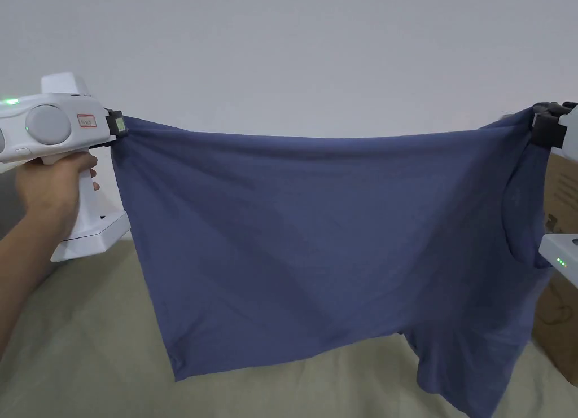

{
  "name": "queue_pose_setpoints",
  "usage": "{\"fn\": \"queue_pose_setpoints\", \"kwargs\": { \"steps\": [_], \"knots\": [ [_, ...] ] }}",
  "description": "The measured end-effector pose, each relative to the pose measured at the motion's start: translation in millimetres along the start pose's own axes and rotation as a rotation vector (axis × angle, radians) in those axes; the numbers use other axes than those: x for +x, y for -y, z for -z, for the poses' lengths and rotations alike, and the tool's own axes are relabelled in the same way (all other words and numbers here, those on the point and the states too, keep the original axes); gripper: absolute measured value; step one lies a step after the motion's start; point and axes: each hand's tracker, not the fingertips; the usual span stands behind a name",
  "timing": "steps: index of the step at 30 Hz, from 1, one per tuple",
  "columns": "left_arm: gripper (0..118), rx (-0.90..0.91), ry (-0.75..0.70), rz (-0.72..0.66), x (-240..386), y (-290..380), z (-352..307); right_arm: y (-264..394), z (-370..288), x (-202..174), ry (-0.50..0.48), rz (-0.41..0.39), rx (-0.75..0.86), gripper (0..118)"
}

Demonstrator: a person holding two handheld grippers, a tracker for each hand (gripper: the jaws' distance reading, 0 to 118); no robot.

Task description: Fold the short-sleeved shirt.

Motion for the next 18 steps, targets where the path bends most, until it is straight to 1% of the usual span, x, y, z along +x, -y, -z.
{"fn": "queue_pose_setpoints", "kwargs": {
  "steps": [6, 10, 14, 16, 18],
  "knots": [
    [0, -0.025, -0.007, 0.013, -11, 55, 23, 70, 25, -2, -0.026, -0.012, -0.093, 1],
    [0, -0.111, 0.011, 0.025, -23, 103, 16, 121, 20, -6, -0.041, 0.006, -0.182, 1],
    [0, -0.193, 0.005, 0.016, -42, 162, -1, 172, -4, -11, -0.060, 0.041, -0.272, 1],
    [0, -0.244, 0.014, 0.006, -54, 189, -22, 196, -23, -12, -0.058, 0.068, -0.313, 1],
    [0, -0.308, 0.016, 0.033, -63, 217, -46, 217, -48, -12, -0.067, 0.089, -0.350, 1]
  ]
}}
